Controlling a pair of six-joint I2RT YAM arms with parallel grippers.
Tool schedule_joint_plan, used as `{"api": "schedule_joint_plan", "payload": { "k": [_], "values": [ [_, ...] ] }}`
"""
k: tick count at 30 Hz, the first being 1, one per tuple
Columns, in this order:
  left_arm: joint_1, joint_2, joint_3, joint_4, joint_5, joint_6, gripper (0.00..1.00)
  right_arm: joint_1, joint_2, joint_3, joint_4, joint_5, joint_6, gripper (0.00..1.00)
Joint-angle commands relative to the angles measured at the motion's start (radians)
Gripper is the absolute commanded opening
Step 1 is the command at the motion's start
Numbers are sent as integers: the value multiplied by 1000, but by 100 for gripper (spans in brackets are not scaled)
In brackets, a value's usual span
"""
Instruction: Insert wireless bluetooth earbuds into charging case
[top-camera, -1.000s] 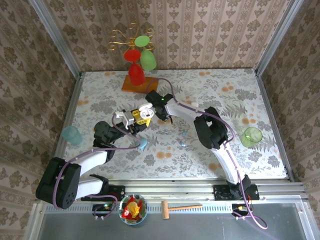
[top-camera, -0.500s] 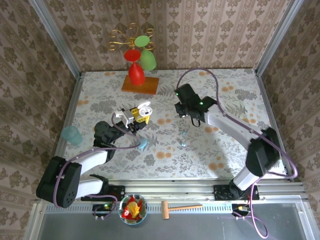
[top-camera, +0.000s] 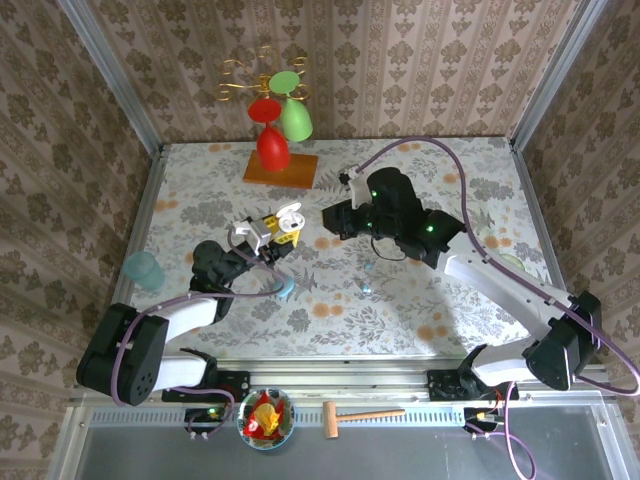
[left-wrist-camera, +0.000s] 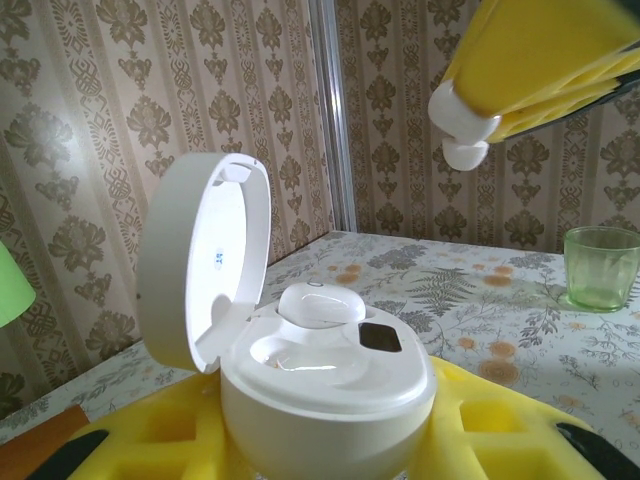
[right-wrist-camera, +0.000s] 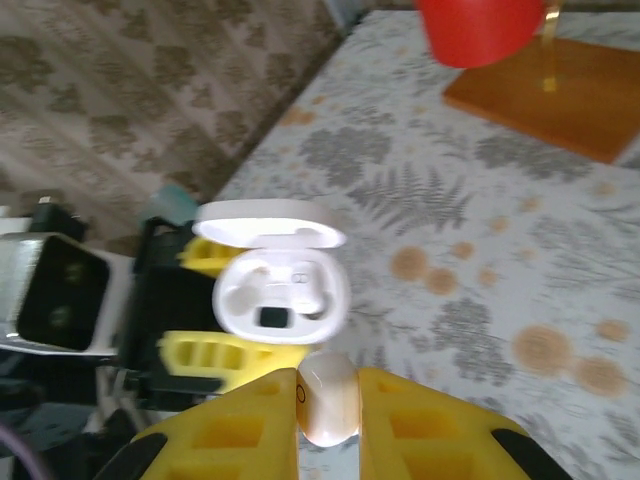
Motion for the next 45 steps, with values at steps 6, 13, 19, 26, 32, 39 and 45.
{"api": "schedule_joint_plan", "payload": {
  "k": [6,13,19,26,32,39,45],
  "values": [
    [-3,-1,16,48,-41,13,25,49,121,103,115,-122,48,18],
    [-4,4,23,49,-34,14,25,67,205,141,140,-135,40,18],
    [-9,1,25,48,-33,11,25,67,258,163,134,-150,40,17],
    [-10,2,28,48,-45,13,25,67,276,161,117,-159,52,18],
    [-10,3,28,47,-55,15,25,70,256,133,102,-145,61,20],
    [-12,5,26,49,-52,16,25,70,217,130,94,-107,54,31],
    [-12,5,22,48,-55,20,25,68,179,129,72,-73,34,37]
  ]
}}
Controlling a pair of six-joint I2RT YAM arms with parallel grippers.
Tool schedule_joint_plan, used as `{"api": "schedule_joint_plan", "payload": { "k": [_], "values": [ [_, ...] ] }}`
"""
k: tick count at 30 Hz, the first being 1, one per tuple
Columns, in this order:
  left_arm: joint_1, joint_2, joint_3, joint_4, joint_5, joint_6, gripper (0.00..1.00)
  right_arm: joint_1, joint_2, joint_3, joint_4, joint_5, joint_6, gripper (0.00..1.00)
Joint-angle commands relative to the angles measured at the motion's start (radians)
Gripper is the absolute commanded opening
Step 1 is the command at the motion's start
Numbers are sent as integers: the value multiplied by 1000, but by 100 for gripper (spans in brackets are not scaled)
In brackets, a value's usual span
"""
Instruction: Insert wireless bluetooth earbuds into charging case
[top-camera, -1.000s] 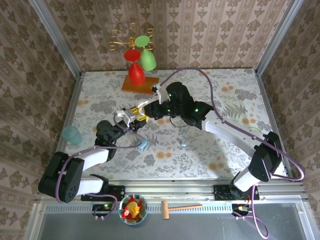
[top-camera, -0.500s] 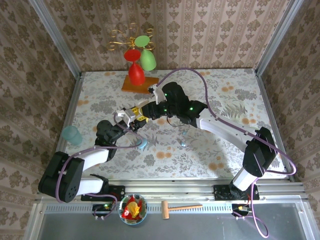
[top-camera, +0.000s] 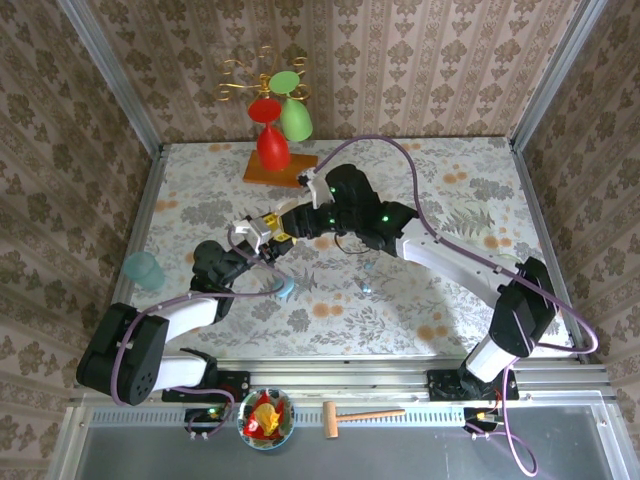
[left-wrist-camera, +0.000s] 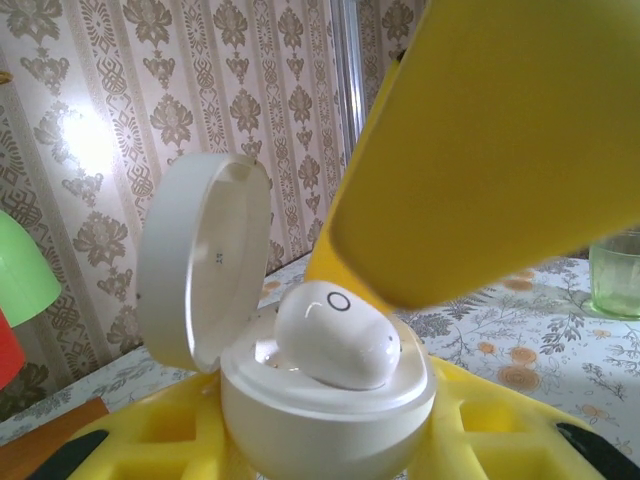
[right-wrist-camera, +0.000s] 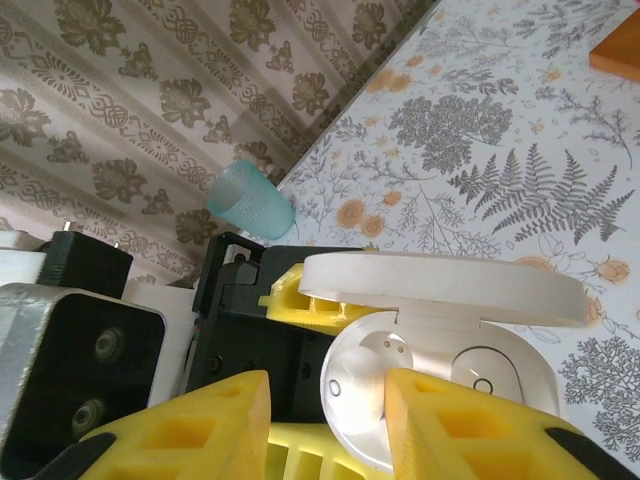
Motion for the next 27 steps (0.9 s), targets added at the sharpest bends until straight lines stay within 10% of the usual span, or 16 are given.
{"api": "schedule_joint_plan", "payload": {
  "k": [1,17,27],
  "values": [
    [-4,4,21,48,-6,20,25,2,-64,-11,-30,46,-15,39],
    [-6,39,54,52,179,4,25,-56,-147,-10,-89,230,1,69],
    [-7,28,52,60,189,-17,26,-79,10,156,-331,105,32,71]
  ]
}}
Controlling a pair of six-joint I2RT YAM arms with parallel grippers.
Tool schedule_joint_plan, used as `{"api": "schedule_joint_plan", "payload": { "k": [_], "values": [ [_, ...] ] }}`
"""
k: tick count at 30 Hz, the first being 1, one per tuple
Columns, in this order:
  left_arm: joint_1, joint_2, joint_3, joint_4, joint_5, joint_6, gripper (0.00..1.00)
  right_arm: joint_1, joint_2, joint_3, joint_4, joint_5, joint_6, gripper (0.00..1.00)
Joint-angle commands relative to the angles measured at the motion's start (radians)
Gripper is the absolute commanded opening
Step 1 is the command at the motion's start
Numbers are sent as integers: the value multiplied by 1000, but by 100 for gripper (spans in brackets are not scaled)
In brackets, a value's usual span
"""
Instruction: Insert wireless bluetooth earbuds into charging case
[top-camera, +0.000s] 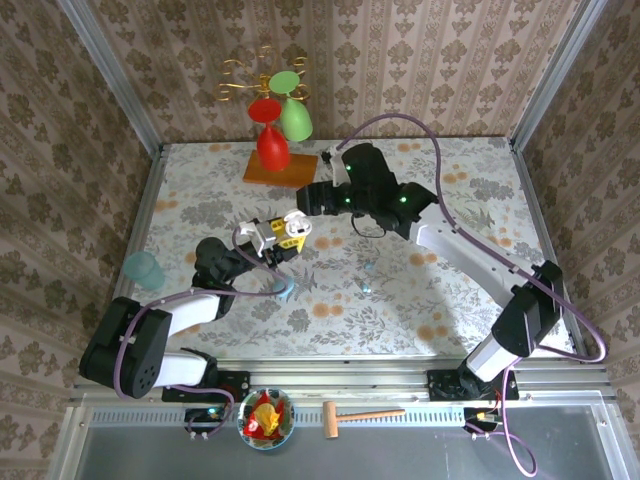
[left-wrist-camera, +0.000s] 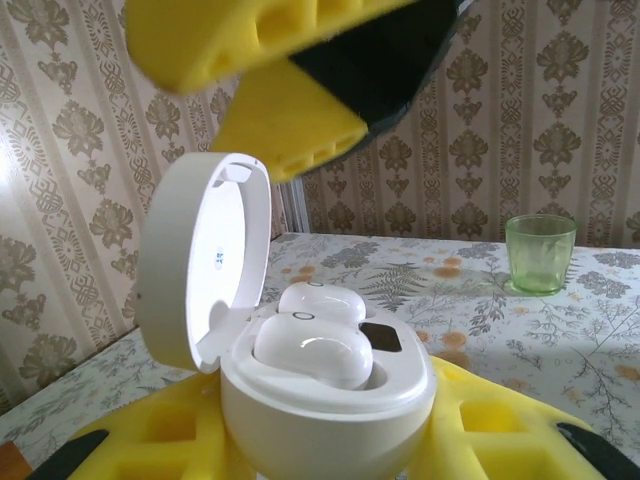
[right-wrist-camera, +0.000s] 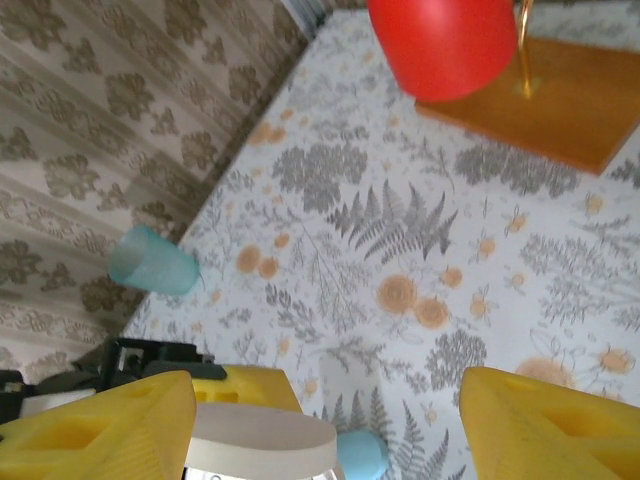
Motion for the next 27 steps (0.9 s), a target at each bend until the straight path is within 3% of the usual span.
{"api": "schedule_joint_plan", "payload": {
  "k": [1,7,15,21,27],
  "values": [
    [-6,-8,27,52,5,-19,26,5,6,11,-91,-59,22,71],
    [-4,-6,27,53,-36,-16,25,-9,-106,-130,44,-113,75,72],
    [-10,-27,44,58,-99,-73,26,-92,-171,-414,589,-452,470,81],
    [-23,-54,60,59,-123,-99,26,-96,-93,-513,949,-564,758,80],
    [-39,-61,72,58,-123,-101,26,-77,67,-524,1391,-611,1093,73]
  ]
}}
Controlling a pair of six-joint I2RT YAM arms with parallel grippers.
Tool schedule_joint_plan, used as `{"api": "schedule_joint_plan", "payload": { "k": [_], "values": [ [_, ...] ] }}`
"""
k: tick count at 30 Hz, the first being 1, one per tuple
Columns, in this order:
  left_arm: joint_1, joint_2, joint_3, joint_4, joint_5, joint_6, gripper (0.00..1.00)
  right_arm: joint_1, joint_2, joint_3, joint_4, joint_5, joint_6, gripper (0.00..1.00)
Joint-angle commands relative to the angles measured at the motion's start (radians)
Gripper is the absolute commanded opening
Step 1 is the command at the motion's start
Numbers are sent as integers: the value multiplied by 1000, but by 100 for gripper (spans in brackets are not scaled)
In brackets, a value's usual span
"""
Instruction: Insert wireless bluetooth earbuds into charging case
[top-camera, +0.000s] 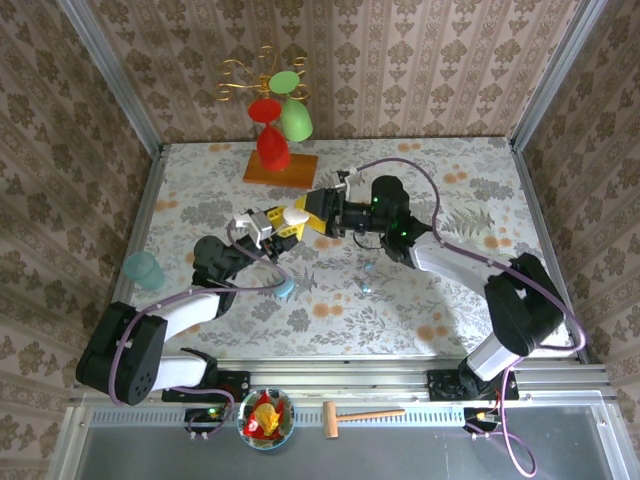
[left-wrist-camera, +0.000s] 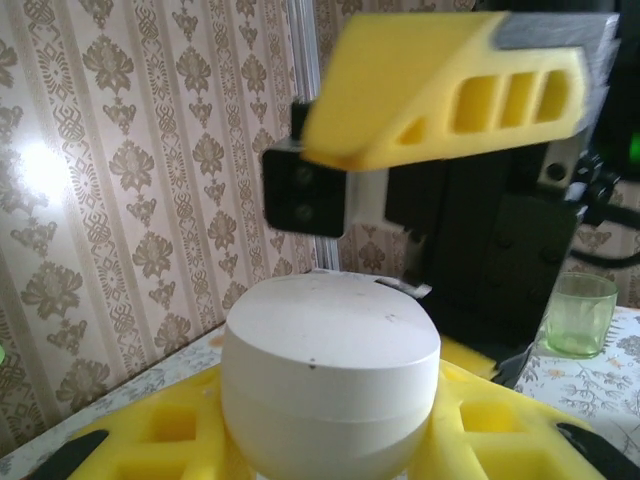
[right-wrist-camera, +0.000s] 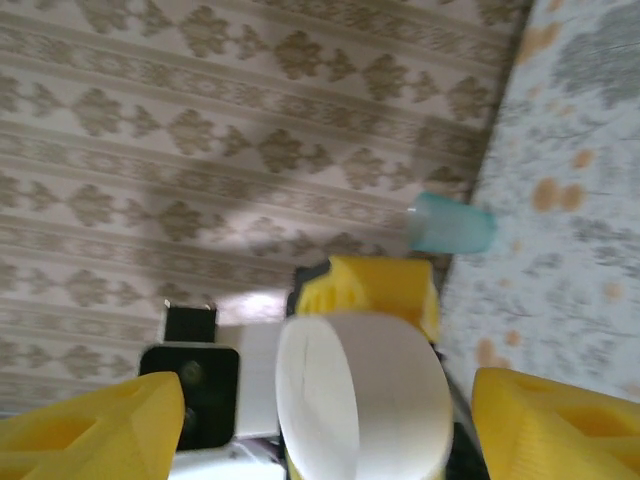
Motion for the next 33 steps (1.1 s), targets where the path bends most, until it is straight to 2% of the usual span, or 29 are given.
{"api": "schedule_joint_plan", "payload": {
  "k": [1,5,10,12,14,16,17,19,20,23,26,28,33],
  "values": [
    [-12,-24,33,42,-7,-24,26,12,85,-8,381,-64,272,69],
    [-16,-24,35,42,-7,-16,26,11,138,-16,505,-49,362,48],
    [-16,-23,20,39,-56,7,27,8,117,-31,443,-41,325,25],
    [-15,-17,17,39,-58,12,29,5,109,-37,428,-42,315,24],
    [-15,-14,13,39,-56,22,39,-4,99,-40,407,-38,301,24],
    [-13,-15,6,38,-67,33,72,-17,82,-48,367,-31,264,24],
    [-12,-19,-4,35,-77,41,84,-28,68,-52,322,-23,234,25],
    [-13,-32,-21,12,-95,63,97,-52,31,-72,196,11,135,25],
    [-13,-40,-24,-29,-100,83,100,-67,10,-78,96,41,62,25],
    [-16,-67,-32,-197,-141,166,100,-107,-40,-77,-224,172,-170,25],
    [-51,-97,-44,-333,-213,225,100,-138,-40,-62,-427,334,-352,25],
    [-71,-121,-49,-415,-271,243,100,-156,-17,-62,-465,412,-397,24],
    [-139,-166,-56,-577,-420,250,100,-186,108,35,-511,512,-490,24]
  ]
}}
